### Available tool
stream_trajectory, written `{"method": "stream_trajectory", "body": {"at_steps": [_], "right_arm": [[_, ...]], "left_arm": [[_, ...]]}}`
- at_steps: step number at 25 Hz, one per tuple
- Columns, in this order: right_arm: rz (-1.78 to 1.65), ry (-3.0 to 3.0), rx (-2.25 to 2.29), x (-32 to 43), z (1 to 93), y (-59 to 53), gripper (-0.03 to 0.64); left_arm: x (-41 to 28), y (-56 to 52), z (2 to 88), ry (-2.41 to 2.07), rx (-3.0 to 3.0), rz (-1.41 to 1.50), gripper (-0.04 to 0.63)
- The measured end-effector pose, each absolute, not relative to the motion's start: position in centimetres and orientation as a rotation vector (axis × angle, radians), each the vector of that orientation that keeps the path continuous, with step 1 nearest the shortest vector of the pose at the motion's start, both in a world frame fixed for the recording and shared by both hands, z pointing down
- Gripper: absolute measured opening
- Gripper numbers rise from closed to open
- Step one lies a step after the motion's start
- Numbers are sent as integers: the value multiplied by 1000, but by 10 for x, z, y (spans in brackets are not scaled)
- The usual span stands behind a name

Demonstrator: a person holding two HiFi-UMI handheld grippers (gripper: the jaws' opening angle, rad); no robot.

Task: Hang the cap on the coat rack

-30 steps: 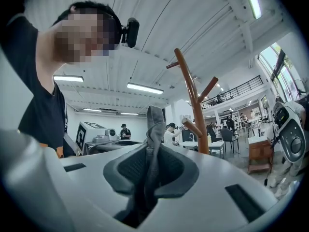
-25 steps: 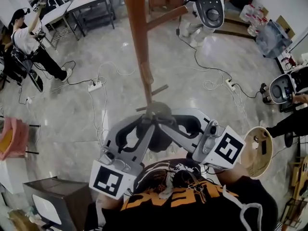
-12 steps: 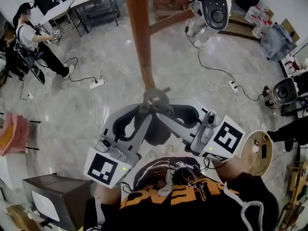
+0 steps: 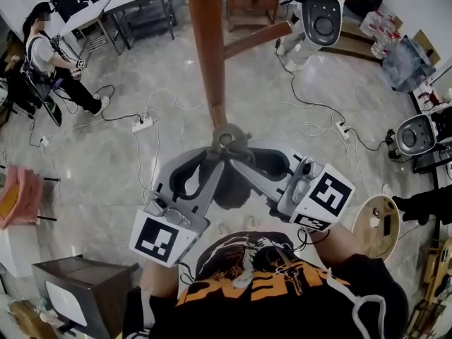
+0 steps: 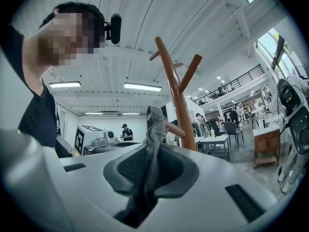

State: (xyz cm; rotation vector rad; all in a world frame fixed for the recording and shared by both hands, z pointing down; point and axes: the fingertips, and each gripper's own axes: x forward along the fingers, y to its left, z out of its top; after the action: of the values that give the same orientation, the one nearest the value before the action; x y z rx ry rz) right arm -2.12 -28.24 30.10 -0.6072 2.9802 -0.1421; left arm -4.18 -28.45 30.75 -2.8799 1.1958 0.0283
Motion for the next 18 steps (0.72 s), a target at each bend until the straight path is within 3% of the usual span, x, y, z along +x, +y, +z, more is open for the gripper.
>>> {"method": "stream_trajectory", "body": {"at_steps": [18], "right_arm": [[-146,2986,-682,-32,327,-320,66]], "left_arm": [[-55,-319,336,1289,-2825,0,97]]}}
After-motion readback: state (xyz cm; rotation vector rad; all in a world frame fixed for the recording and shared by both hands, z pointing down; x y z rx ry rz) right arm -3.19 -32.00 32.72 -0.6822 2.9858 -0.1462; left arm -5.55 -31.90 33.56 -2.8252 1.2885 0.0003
